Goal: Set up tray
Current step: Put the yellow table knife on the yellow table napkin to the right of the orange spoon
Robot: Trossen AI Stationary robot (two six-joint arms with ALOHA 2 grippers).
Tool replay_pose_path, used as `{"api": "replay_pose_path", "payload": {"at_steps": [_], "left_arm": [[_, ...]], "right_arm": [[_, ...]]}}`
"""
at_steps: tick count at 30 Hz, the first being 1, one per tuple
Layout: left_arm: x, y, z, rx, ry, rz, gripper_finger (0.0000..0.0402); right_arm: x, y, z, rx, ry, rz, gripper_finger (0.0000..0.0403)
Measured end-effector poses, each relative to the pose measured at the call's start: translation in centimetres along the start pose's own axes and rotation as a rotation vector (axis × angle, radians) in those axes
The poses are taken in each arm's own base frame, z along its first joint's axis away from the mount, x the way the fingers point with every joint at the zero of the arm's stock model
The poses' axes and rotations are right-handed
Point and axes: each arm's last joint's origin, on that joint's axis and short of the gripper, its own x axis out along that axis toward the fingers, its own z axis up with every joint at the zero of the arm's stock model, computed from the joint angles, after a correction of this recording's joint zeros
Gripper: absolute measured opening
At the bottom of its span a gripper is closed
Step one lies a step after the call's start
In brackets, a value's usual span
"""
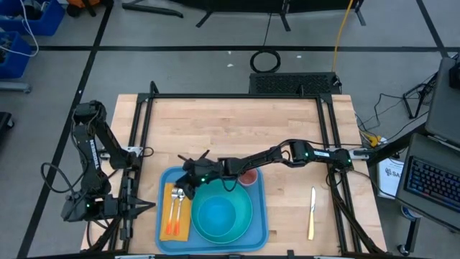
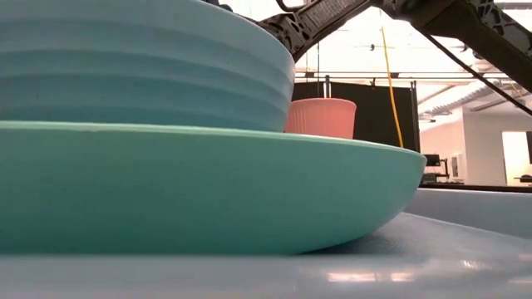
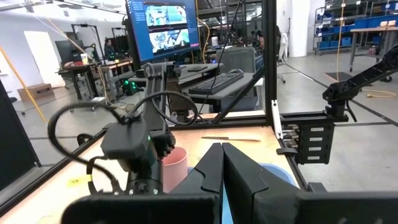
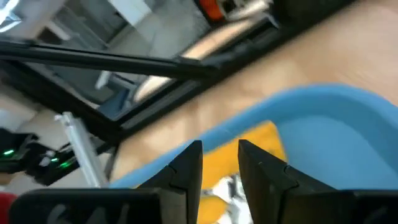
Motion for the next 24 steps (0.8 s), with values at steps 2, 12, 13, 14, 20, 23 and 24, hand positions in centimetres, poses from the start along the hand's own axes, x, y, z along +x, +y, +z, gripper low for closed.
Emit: {"api": "replay_pose_path", "payload": {"at_steps": [2, 12, 13, 14, 20, 23, 24], "left_arm": [[0.0, 0.0, -0.1, 0.003, 0.001, 0.000, 0.0010], [0.0, -0.1, -0.7, -0.013, 0.008, -0.004, 0.0010], [0.0, -0.1, -0.7, -0.016, 0.008, -0.004, 0.0010], [0.0, -0.1, -0.7, -0.016, 0.008, -0.004, 0.0010], [0.0, -0.1, -0.9, -0.028, 0.010, -0.005, 0.0010], [0.0, -0.1, -1.0, -0.032, 0.012, -0.015, 0.0010], [0.0, -0.1, -1.0, -0.032, 0.012, -0.020, 0.0010]], "right_arm": [[0.0, 0.4, 0.2, -0.033, -0.018, 0.037, 0.0095], [-1.2, 3.8, 2.2, -0.265, -0.111, 0.111, 0.0093], [-1.6, 4.2, 2.6, -0.290, -0.116, 0.113, 0.0093], [-1.8, 4.7, 2.9, -0.312, -0.118, 0.115, 0.0093], [-4.2, 7.2, 5.3, -0.420, -0.104, 0.063, 0.0093], [-5.7, 8.2, 6.2, -0.457, -0.070, -0.029, 0.0093], [-6.3, 8.7, 6.5, -0.473, -0.055, -0.064, 0.0093]]}}
